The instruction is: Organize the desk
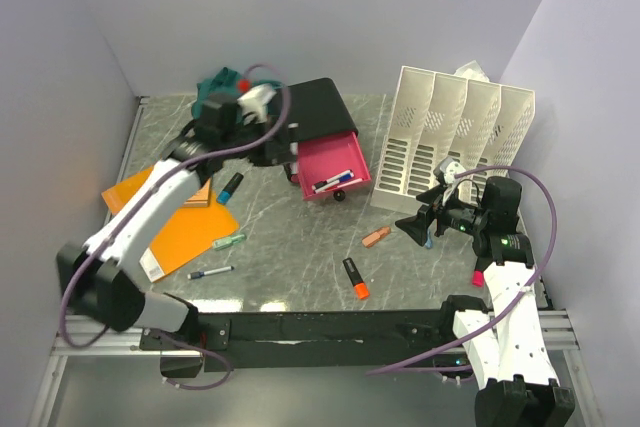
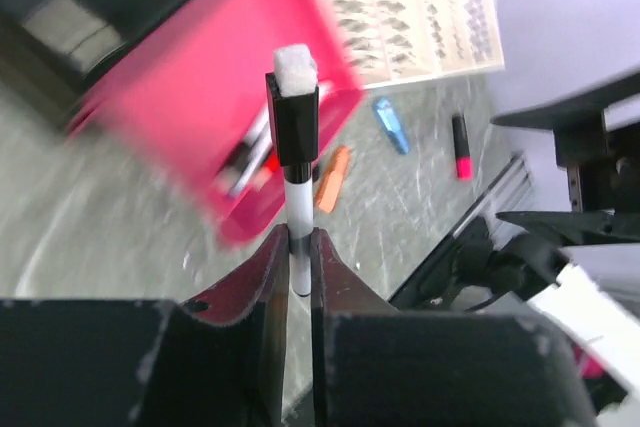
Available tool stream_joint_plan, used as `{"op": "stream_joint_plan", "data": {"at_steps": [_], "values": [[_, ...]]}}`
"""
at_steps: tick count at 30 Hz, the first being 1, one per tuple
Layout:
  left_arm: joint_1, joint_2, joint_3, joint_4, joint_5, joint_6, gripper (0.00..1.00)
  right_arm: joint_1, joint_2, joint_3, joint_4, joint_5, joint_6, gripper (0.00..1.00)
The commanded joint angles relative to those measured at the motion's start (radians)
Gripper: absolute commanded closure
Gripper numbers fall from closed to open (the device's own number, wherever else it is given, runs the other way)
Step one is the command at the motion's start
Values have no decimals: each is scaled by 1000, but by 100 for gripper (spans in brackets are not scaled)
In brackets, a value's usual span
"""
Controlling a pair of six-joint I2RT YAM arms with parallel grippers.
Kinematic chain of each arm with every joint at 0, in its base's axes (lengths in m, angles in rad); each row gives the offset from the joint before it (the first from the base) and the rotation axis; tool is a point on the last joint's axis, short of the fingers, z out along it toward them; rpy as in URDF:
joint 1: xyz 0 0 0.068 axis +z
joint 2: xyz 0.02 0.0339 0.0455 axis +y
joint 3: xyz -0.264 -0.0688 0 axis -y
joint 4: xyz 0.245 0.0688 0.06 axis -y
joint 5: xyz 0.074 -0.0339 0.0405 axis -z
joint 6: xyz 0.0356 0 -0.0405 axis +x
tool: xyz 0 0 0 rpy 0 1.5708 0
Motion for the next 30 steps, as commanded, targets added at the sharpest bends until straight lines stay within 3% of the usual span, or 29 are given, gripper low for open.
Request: {"op": "stream_joint_plan", "data": {"at_steps": [1,5,11,16,17,18,24,27,30], "values": [[-155,228,239,-151,-68,258,96,-9,-8,32,10,-19,-15,0],[-230,392,460,-262,-232,356,91,-9,-8,31,10,-18,-14,0],[-284,563,598,-348,-418,432,80,-7,-4,34,7,-19,-20,0],[-296,592,606,-331,-481,438,53,-7,-3,32,5,-18,-20,0],[-298,589,603,-316,-481,435,50,-9,-1,32,5,-19,-20,0],[-298,585,603,-310,-481,433,40,-7,-1,32,5,-19,-23,0],[-298,479,556,-218,-481,396,39,-9,-1,29,-22,-38,-57,0],[-296,339,439,-147,-522,364,36,-9,-1,28,-42,-73,-92,0],[-288,149,243,-31,-554,318,26,6,31,40,-76,-102,-140,0]]}}
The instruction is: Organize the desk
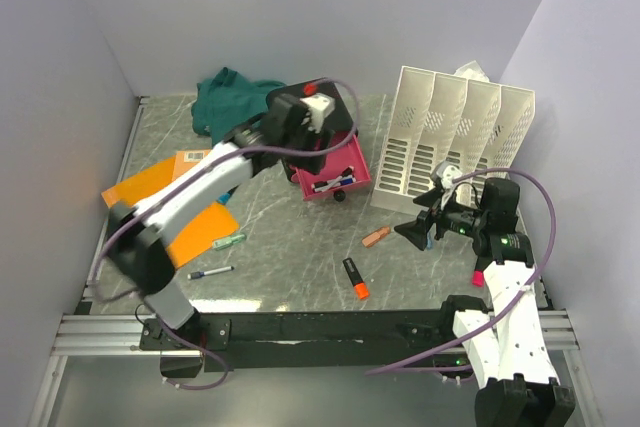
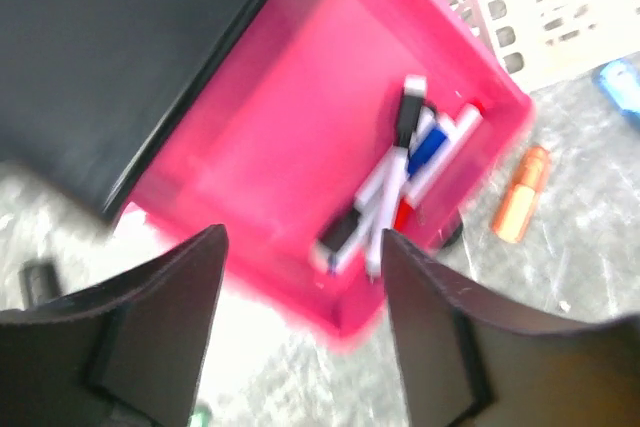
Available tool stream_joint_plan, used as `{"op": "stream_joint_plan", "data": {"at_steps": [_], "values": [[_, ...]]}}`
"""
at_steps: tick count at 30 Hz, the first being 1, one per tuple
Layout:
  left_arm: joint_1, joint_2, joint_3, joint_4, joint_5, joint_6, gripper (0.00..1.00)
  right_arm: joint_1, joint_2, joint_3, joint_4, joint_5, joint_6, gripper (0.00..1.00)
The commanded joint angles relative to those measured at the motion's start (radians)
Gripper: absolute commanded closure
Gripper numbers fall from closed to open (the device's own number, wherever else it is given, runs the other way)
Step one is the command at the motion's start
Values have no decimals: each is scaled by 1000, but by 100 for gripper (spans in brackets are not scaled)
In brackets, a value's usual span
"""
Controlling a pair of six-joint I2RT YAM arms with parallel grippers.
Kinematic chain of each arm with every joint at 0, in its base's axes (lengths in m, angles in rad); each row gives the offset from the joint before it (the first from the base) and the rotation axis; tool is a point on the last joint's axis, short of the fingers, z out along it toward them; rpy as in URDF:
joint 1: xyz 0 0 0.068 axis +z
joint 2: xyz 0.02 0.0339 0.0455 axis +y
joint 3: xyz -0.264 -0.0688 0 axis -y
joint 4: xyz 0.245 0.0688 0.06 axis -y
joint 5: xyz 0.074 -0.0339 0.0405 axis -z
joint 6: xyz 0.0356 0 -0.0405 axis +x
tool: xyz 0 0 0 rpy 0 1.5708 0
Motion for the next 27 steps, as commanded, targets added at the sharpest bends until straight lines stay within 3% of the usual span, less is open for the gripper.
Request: {"op": "stream_joint_plan", "data": {"at_steps": [1,3,6,7,10,14,17,27], "values": [[20,-358,-254,217,-63,-83,23,41,44,52,-81,-66,-124,0],[47,-527,-371,260,-54,-148,15,103,101,98,-106,-2,-154,0],[133,-752,-595,314,-47,-234,1,365,185,192,-140,194,-172,0],[179,-806,-690,319,-57,-250,1,484,208,238,-143,239,-168,0],[231,-1000,-809,291,-131,-287,0,650,341,346,-151,348,-152,0],[238,-1169,-852,204,-269,-308,0,979,593,524,-174,500,-122,1],[238,-1276,-883,169,-380,-319,0,1136,798,670,-143,548,-59,2],[236,-1549,-949,158,-566,-370,0,1315,1357,1140,-91,615,56,9]]}}
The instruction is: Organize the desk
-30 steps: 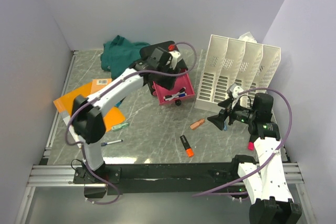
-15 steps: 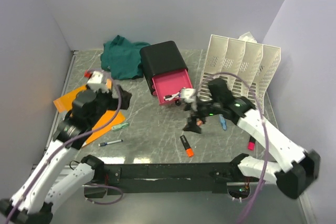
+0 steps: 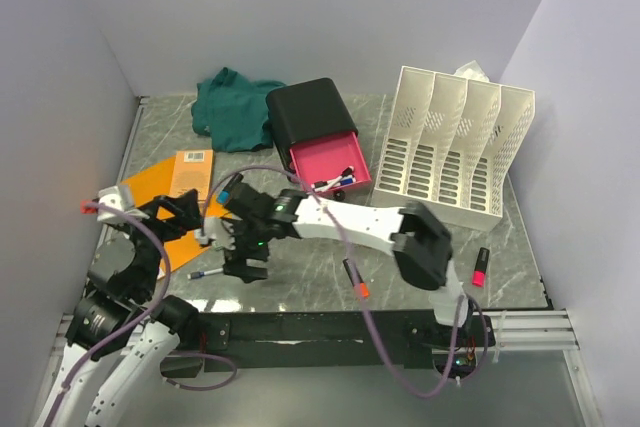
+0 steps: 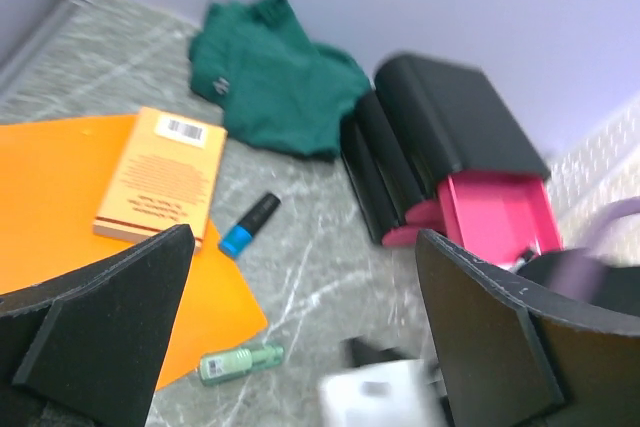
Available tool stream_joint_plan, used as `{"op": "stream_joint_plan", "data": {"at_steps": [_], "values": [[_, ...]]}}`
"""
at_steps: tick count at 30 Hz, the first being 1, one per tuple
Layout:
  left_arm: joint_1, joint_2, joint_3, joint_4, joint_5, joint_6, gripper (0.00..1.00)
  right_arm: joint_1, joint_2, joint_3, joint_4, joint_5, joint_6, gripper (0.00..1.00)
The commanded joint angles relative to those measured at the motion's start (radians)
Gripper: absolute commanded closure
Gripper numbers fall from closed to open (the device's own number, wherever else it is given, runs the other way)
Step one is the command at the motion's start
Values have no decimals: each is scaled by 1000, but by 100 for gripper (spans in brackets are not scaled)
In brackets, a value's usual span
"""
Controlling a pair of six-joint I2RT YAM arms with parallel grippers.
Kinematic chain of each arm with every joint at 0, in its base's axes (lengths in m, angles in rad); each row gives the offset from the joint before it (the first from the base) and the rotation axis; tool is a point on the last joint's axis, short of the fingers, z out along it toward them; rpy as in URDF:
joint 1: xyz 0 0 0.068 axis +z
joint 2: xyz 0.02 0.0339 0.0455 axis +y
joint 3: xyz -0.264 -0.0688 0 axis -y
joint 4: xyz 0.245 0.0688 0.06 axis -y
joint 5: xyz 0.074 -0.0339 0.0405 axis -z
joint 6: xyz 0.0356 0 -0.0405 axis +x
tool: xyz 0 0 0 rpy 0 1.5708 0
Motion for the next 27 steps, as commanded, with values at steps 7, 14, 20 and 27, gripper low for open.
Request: {"op": "stream_joint_plan", "data": {"at_steps": [7,14,20,27], "values": [[2,-105,-7,-4,-138,-51,1,60,298,360,19,84,125,18],[2,-124,-7,-10,-138,-59,0,66,410,418,33,122,148,20],[2,-144,-7,-16,-155,-66,1,70,448,414,42,140,141,30],[2,-150,-7,-17,-160,-68,1,84,453,357,56,209,118,60]]}}
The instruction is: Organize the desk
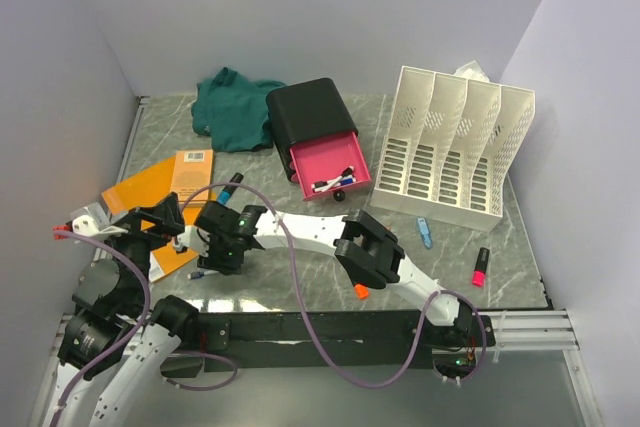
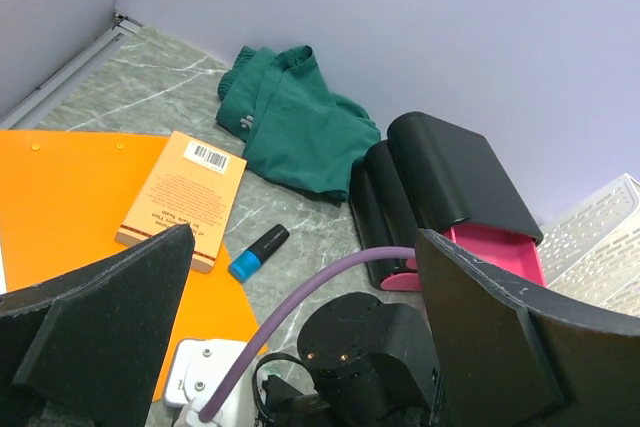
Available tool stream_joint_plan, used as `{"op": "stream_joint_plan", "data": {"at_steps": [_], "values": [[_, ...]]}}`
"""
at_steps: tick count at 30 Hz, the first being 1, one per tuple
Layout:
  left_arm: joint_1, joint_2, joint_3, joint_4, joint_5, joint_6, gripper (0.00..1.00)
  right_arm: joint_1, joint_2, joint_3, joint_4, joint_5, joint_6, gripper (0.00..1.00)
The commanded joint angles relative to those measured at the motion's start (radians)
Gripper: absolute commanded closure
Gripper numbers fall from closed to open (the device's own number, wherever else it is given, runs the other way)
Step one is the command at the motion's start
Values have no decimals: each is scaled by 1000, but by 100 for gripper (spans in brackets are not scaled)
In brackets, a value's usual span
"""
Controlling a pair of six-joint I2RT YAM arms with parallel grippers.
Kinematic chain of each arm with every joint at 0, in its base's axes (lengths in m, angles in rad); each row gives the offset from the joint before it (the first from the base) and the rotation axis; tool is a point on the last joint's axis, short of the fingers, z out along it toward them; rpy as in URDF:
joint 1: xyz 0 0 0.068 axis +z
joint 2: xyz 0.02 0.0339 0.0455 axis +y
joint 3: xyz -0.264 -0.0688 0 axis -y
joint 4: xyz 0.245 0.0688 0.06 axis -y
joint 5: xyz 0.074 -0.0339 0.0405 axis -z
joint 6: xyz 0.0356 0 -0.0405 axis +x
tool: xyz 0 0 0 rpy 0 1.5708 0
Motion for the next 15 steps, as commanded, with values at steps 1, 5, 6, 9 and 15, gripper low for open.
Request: {"op": "stream_joint_plan", "data": {"at_steps": [1,5,6,9,15], "values": [[2,-5,-1,5,-17,-13,1,20,13,-25,30,60,-16,63],[2,-7,0,0,-20,-18,1,32,-22,-96,53,143,-53,75],[2,-7,0,0,-23,-18,1,32,-33,-128,63,152,-57,80],[2,-5,0,0,-23,-19,0,30,-87,-194,59,155,-88,91],[2,-7,2,-6,-28,-24,1,17,-284,-382,5,69,-227,100]]}}
